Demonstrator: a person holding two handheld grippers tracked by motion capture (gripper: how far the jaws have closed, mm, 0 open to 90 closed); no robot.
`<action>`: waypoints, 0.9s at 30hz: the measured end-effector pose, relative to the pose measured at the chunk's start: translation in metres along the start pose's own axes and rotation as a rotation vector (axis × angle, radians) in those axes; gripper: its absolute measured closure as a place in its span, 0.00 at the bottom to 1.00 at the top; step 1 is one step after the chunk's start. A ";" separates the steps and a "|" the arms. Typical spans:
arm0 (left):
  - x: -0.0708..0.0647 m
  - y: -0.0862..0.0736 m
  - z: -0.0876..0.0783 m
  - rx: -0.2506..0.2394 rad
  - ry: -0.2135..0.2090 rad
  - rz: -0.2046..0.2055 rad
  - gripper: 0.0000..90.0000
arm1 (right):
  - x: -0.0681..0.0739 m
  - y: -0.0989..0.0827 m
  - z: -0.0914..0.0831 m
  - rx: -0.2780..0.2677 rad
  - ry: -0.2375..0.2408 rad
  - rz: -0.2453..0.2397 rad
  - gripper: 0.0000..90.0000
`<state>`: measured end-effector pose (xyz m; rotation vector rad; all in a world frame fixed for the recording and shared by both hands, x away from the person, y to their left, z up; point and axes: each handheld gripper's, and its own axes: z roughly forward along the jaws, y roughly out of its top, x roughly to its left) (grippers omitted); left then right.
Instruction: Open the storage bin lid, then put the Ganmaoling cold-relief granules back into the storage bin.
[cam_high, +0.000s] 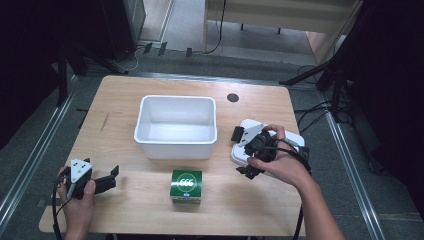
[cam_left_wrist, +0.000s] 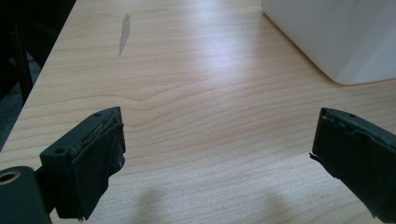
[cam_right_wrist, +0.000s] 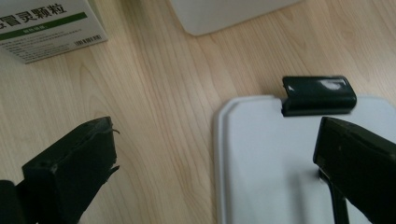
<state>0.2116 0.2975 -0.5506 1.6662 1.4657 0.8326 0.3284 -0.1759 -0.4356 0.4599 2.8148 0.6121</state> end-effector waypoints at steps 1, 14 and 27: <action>0.000 0.000 0.000 0.000 0.000 0.000 0.03 | 0.004 0.003 0.003 -0.004 -0.006 -0.014 0.00; 0.003 0.000 -0.001 -0.019 -0.016 -0.021 0.02 | 0.045 0.048 0.023 0.009 0.028 -0.136 0.00; 0.003 0.000 -0.001 -0.022 -0.020 -0.024 0.02 | 0.077 0.083 0.039 0.004 0.070 -0.224 0.00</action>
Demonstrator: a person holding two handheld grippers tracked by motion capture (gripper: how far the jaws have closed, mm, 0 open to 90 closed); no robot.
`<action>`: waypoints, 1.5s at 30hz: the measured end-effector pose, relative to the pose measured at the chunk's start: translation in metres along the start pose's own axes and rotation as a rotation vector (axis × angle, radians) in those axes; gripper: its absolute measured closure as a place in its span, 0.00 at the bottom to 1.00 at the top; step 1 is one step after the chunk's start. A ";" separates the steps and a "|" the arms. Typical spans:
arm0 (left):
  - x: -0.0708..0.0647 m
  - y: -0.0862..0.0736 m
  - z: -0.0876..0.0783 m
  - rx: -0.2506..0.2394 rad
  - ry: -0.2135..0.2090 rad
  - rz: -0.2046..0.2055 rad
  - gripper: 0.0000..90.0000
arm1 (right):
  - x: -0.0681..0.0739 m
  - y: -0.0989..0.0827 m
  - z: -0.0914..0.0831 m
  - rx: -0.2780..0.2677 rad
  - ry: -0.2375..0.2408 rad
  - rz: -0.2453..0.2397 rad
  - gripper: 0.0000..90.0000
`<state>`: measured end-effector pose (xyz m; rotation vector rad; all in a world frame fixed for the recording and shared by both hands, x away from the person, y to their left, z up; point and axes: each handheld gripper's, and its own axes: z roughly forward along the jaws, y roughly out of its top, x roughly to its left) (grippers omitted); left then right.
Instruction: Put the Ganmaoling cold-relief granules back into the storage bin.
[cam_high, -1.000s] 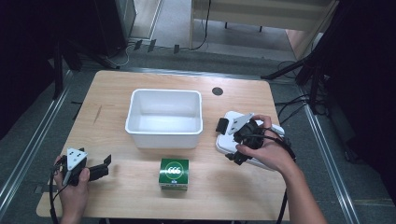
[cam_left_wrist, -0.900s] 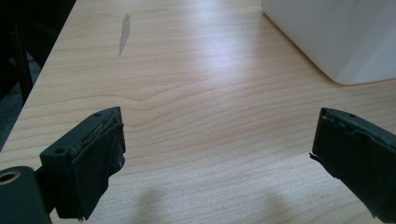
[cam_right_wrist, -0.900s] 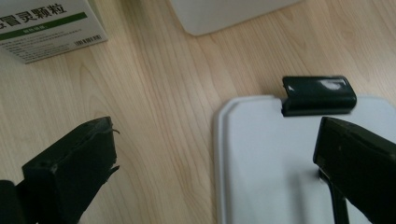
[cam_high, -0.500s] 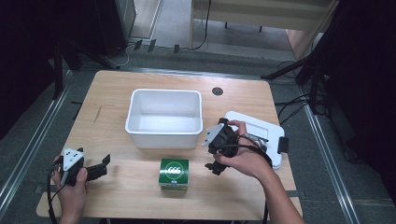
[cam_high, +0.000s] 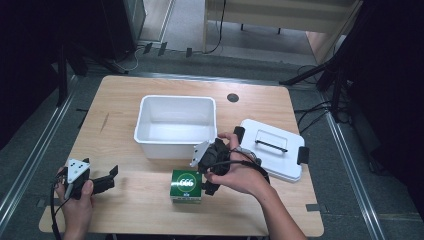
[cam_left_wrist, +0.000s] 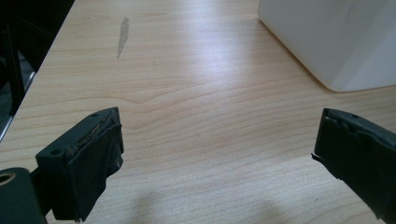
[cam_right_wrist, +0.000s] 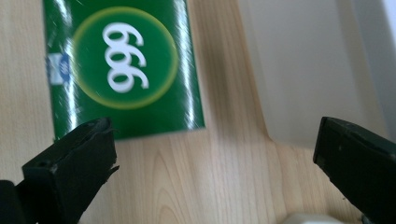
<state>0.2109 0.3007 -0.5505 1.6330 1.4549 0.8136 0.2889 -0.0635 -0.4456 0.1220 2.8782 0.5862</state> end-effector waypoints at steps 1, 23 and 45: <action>0.000 0.000 0.000 0.000 0.000 0.001 0.02 | 0.003 0.005 0.002 -0.003 0.004 -0.009 0.00; -0.001 0.000 0.001 0.011 -0.002 0.011 0.02 | 0.027 0.032 0.022 0.019 0.114 -0.073 0.00; -0.002 0.001 0.001 0.015 0.000 0.019 0.02 | 0.029 0.033 0.049 0.092 0.165 -0.083 0.16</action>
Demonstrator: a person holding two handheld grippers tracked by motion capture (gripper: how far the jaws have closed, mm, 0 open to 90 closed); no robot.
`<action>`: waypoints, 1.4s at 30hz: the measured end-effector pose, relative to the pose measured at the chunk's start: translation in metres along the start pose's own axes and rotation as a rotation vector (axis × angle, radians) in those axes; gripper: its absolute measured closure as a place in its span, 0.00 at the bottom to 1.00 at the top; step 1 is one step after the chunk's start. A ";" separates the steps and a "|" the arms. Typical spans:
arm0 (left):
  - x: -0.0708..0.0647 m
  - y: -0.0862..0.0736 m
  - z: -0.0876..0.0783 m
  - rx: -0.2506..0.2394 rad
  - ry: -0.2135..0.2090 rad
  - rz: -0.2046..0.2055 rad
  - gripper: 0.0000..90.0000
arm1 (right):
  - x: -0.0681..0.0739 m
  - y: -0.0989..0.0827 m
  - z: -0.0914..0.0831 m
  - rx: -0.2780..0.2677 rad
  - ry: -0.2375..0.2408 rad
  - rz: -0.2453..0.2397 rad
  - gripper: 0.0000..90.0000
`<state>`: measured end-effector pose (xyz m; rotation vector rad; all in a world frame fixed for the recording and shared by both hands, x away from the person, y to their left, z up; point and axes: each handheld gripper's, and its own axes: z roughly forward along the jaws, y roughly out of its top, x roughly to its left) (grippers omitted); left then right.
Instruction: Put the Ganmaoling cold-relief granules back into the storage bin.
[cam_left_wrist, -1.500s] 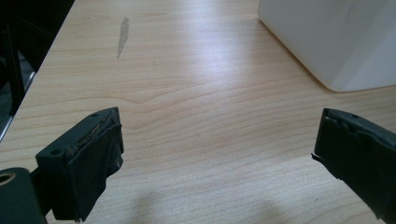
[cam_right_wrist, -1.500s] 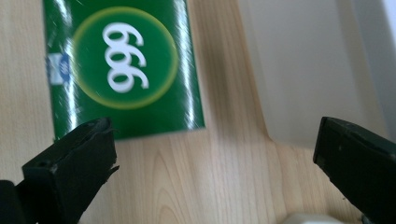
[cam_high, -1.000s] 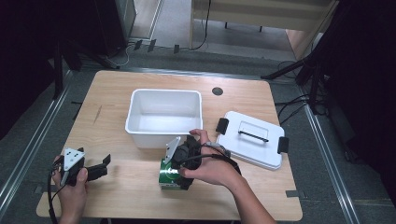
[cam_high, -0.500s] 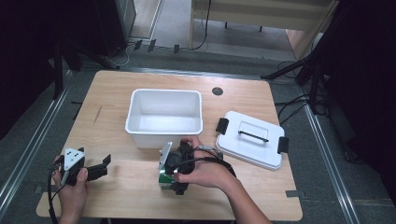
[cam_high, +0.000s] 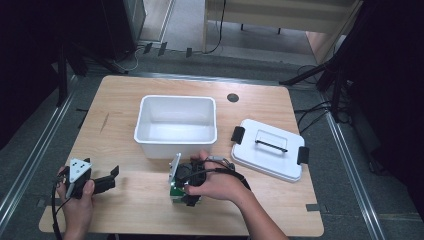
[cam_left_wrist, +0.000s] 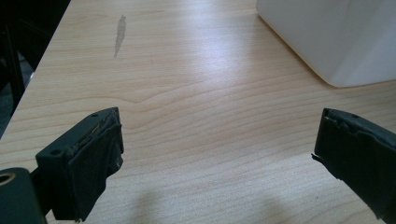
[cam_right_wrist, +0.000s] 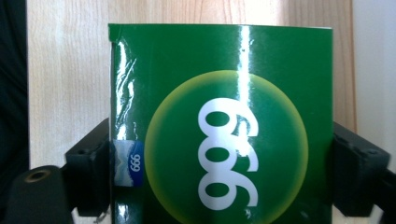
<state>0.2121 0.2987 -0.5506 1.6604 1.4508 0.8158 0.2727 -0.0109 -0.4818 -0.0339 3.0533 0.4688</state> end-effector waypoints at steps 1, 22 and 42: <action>0.000 0.000 0.000 0.001 0.000 0.001 0.02 | -0.001 0.000 -0.001 -0.005 0.006 -0.008 0.17; 0.000 0.000 0.000 0.002 0.001 0.002 0.02 | -0.006 -0.010 -0.038 -0.028 -0.010 -0.018 0.18; 0.000 0.000 0.000 0.005 0.002 0.005 0.02 | -0.018 -0.007 -0.102 -0.036 -0.060 -0.018 0.18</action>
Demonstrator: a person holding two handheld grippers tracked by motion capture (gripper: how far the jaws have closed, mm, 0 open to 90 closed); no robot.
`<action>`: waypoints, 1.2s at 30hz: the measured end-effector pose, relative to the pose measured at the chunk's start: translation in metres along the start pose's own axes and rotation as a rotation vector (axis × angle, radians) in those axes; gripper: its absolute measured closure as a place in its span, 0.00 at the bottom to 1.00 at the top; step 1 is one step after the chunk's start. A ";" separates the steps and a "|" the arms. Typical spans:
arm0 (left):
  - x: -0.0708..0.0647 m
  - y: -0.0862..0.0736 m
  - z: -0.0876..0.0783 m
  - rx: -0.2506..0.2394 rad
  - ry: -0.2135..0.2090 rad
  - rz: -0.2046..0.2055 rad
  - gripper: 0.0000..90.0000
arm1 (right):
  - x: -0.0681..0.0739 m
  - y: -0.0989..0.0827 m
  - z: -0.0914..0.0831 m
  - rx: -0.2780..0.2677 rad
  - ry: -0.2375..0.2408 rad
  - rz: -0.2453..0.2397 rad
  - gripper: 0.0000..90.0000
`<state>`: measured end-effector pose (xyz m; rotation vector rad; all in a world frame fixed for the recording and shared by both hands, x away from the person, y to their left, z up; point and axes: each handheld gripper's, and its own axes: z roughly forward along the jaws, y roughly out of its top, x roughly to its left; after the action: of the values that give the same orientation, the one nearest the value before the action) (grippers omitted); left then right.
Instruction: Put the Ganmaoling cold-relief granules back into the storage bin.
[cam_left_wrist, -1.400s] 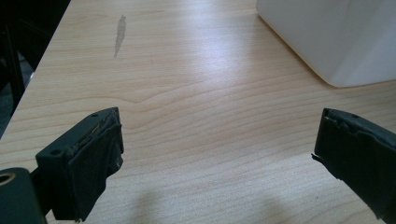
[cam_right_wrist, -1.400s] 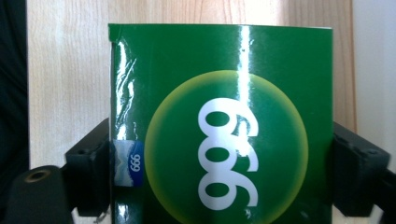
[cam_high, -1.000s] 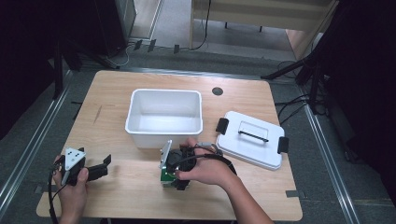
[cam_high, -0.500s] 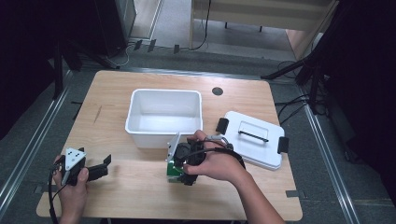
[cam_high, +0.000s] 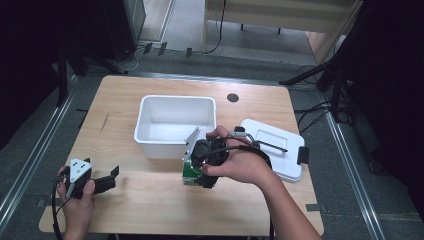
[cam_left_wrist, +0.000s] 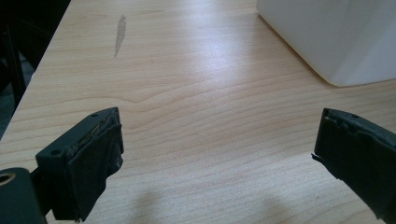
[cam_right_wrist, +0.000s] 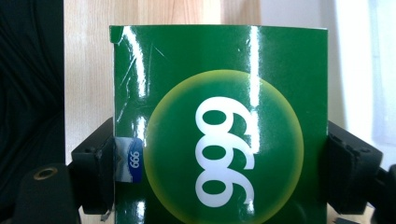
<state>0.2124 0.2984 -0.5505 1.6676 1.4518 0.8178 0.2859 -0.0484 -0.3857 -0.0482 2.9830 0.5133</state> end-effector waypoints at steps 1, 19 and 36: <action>0.000 0.000 0.000 0.000 0.000 0.000 0.02 | -0.002 0.001 -0.004 0.001 -0.001 -0.003 0.18; 0.001 0.000 0.000 -0.003 -0.004 -0.010 0.02 | -0.043 0.025 -0.038 0.008 -0.026 -0.008 0.18; 0.002 0.000 0.000 -0.002 -0.008 -0.012 0.02 | -0.086 0.042 -0.040 0.018 -0.058 -0.006 0.17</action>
<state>0.2128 0.2999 -0.5502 1.6576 1.4535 0.8055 0.3650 -0.0216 -0.3242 -0.0393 2.9299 0.4783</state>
